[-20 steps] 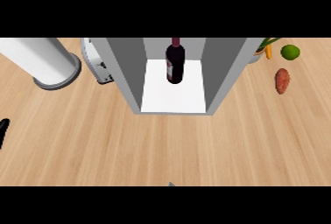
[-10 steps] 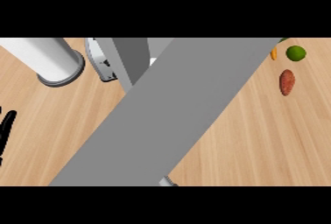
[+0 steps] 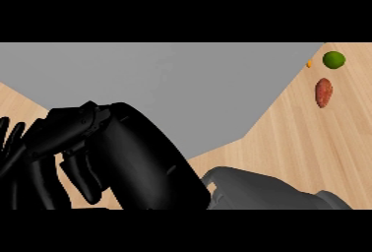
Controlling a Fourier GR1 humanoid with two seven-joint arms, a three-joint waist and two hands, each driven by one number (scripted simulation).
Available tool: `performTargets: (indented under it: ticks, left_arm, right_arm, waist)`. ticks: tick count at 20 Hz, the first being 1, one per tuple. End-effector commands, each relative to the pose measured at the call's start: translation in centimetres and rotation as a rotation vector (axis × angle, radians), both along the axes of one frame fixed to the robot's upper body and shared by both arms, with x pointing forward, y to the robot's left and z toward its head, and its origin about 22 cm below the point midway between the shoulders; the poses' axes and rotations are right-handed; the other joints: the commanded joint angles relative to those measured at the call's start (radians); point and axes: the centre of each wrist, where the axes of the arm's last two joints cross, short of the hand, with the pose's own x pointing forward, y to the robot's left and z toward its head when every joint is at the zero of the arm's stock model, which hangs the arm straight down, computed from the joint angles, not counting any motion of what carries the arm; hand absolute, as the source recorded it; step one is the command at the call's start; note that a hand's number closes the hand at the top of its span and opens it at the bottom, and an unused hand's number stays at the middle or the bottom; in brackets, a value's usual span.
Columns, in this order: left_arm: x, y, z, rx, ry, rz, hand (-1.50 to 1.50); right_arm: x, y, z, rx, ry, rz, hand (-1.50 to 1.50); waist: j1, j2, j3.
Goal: Pick up the wine, place it into the cabinet and close the cabinet
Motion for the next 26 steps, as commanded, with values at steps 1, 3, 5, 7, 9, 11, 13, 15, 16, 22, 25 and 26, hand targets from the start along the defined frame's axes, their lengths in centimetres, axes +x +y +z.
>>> performTargets:
  ticks: [1,3,5,7,9,11,13,15,16,22,25,26]
  left_arm:
    - [0.8,-0.1,0.8,-0.023,-0.001,0.011,-1.50]
    - [0.0,-0.5,-1.1,-0.013,0.002,0.003,-1.50]
    - [0.6,0.5,0.3,-0.004,0.002,0.007,-1.50]
    - [1.6,0.8,0.9,0.010,-0.013,0.038,-1.50]
    - [1.1,-0.6,-0.3,0.001,-0.019,0.018,-1.50]
    - [0.9,-1.0,0.2,-0.002,-0.013,0.023,-1.50]
    - [0.4,-0.8,-0.2,0.004,-0.003,0.019,-1.50]
    - [1.6,-0.2,0.8,0.008,-0.015,0.032,-1.50]
    - [1.0,0.1,1.0,0.015,-0.003,0.004,-1.50]
    - [1.4,-0.2,0.4,0.022,-0.009,0.017,-1.50]
    - [0.8,-0.3,0.0,0.018,-0.007,0.009,-1.50]
    - [1.4,-0.3,1.0,0.010,-0.026,0.022,-1.50]
  right_arm:
    - [3.4,1.9,1.1,-0.063,-0.090,-0.049,1.50]
    - [4.6,2.7,3.2,-0.075,-0.134,-0.098,1.50]
    - [6.6,3.2,3.2,-0.091,-0.139,-0.128,1.50]
    - [8.5,3.0,2.4,-0.089,-0.155,-0.182,1.50]
    - [10.9,1.4,2.7,-0.084,-0.097,-0.172,1.50]
    - [10.5,2.2,1.4,-0.099,-0.066,-0.178,1.50]
    - [12.5,1.9,0.9,-0.079,-0.068,-0.189,1.50]
    - [14.0,0.6,0.4,-0.078,-0.069,-0.190,1.50]
    - [14.3,-1.7,1.7,-0.094,-0.070,-0.202,1.50]
    - [16.1,-2.2,-2.3,-0.132,-0.080,-0.231,1.50]
    - [17.4,-3.2,-1.2,-0.145,-0.128,-0.271,1.50]
    - [17.4,-2.9,-1.7,-0.178,-0.125,-0.265,1.50]
  waist:
    - [-0.017,-0.001,0.000]
    - [-0.013,-0.002,-0.001]
    - [-0.009,-0.001,-0.001]
    - [-0.014,0.001,0.000]
    - [-0.018,0.001,0.000]
    - [-0.023,-0.004,0.001]
    - [-0.013,-0.001,0.000]
    - [-0.021,0.001,0.001]
    - [-0.025,-0.003,0.001]
    - [-0.026,0.006,0.001]
    - [-0.011,0.011,-0.001]
    - [-0.019,0.009,0.000]
